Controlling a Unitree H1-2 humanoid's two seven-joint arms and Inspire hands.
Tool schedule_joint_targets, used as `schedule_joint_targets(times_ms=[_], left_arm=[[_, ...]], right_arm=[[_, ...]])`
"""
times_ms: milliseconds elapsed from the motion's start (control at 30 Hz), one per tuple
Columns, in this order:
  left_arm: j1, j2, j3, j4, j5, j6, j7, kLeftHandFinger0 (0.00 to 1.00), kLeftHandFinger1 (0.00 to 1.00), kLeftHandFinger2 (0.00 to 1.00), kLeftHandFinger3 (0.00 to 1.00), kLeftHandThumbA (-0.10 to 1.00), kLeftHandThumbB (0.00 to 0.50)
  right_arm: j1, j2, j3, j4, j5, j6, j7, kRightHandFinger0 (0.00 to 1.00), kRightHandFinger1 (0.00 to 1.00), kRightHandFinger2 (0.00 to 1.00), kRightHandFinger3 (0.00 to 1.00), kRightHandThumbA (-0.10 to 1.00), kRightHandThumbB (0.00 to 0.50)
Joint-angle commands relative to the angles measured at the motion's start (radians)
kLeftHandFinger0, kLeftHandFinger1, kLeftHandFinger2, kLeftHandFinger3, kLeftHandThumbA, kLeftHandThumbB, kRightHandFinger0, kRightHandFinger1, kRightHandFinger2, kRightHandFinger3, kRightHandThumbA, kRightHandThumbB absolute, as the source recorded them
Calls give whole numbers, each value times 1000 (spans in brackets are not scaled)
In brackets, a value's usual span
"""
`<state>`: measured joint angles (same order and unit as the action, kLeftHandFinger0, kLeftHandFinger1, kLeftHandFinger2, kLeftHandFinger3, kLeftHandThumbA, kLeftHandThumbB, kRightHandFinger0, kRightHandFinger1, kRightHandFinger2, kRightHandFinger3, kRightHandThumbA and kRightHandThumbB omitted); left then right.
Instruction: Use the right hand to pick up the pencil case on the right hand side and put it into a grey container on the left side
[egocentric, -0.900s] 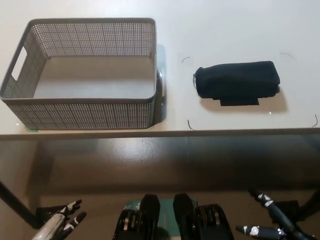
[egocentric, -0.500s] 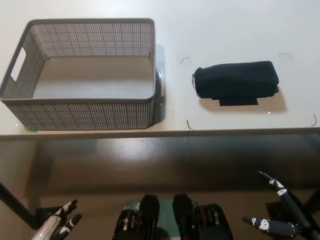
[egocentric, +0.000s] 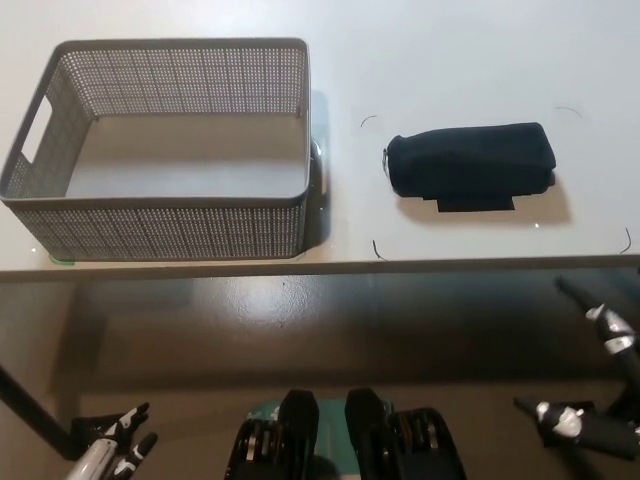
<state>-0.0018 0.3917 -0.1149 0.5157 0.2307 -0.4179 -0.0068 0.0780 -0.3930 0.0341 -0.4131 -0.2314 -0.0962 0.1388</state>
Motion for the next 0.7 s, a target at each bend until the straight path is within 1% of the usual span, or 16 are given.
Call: schedule_joint_targets(times_ms=[0,67,100,167,233,267,300,367,400,433,467,500,533,567,600,667], left_arm=[[-15,17,16,-33,12,-52,27,1000,1000,1000,1000,1000,454],[-16,17,15,-26,4,-52,27,1000,1000,1000,1000,1000,462],[-17,17,15,-23,2,-52,26,1000,1000,1000,1000,1000,462],[-17,13,20,-24,-16,-52,16,1000,1000,1000,1000,1000,477],[-16,14,19,-23,-10,-52,12,1000,1000,1000,1000,1000,471],[-15,14,19,-23,-9,-52,7,1000,1000,1000,1000,1000,464],[-17,16,19,-17,-6,-52,3,1000,1000,1000,1000,1000,467],[-18,19,19,-14,4,-52,8,1000,1000,1000,1000,1000,464],[-18,19,21,-12,-3,-52,2,1000,1000,1000,1000,1000,473],[-19,18,24,-9,-6,-51,-3,1000,1000,1000,1000,1000,475],[-19,23,20,-11,5,-50,-2,1000,1000,1000,1000,1000,465],[-19,24,20,-16,2,-43,-9,1000,1000,1000,1000,1000,465],[-18,23,21,-23,-1,-32,-13,1000,1000,1000,1000,1000,473],[-19,24,21,-23,0,-33,-13,1000,1000,1000,1000,1000,468],[-17,23,20,-25,2,-27,-15,1000,1000,1000,1000,1000,476],[-19,23,20,-20,-7,-29,-21,1000,1000,1000,1000,1000,480]], right_arm=[[-61,-45,-46,-59,39,25,27,1000,1000,1000,1000,904,319],[-106,-59,-60,-52,26,41,31,1000,1000,1000,1000,941,351],[-115,-61,-64,-50,26,43,33,1000,1000,1000,1000,942,351],[-183,-76,-70,-15,55,70,51,1000,1000,1000,1000,935,376],[-246,-89,-67,28,46,95,66,1000,1000,1000,1000,883,366],[-265,-99,-62,34,26,115,76,1000,1000,1000,1000,884,360],[-304,-113,-52,49,11,142,95,1000,1000,1000,1000,903,365],[-362,-125,-37,70,2,176,117,1000,1000,1000,1000,896,375],[-404,-135,-24,89,-28,190,124,1000,1000,1000,1000,888,393],[-433,-143,-12,106,-58,194,128,1000,1000,1000,1000,901,398],[-468,-149,0,122,-71,200,135,1000,1000,1000,1000,874,408],[-498,-152,9,149,-84,187,130,1000,1000,1000,1000,834,419],[-547,-159,27,182,-98,212,142,1000,1000,1000,1000,788,445],[-573,-160,37,206,-112,211,143,1000,1000,1000,1000,776,460],[-625,-164,64,257,-153,217,147,1000,1000,1000,1000,767,493],[-679,-174,100,312,-202,221,155,1000,1000,1000,1000,792,500]])
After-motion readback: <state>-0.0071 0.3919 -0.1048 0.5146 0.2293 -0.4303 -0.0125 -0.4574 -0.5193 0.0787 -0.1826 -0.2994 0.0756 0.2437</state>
